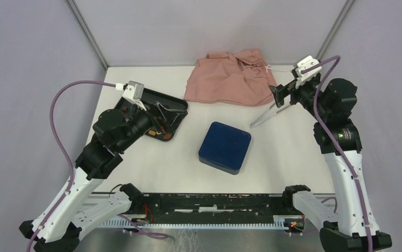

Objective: Pack the chocolate
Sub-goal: Reset both arms

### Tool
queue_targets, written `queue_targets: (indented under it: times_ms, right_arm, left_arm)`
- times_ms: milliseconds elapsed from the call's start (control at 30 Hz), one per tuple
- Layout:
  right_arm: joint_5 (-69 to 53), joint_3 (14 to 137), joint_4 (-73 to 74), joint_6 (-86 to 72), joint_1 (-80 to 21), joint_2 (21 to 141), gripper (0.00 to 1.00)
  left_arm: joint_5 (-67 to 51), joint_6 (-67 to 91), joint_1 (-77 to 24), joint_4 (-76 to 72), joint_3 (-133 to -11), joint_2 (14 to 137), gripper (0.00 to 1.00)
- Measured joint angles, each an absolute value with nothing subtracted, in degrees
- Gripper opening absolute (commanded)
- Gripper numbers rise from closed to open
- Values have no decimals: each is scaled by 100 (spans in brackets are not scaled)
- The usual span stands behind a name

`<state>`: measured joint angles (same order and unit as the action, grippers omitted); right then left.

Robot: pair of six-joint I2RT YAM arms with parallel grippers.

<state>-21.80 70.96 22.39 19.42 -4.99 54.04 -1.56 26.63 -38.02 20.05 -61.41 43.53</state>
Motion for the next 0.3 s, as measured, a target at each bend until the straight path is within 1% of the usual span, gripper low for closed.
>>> queue_targets:
  times_ms: [133, 300]
  right_arm:
    - [-1850, 7336, 2231, 1072, -510, 5308, 98]
    - [-1671, 7382, 2268, 596, -508, 5290, 98]
  left_arm:
    - [-156, 2593, -3800, 2318, -6357, 4449, 100]
    - [-156, 2587, -3800, 2714, -6659, 4602, 100]
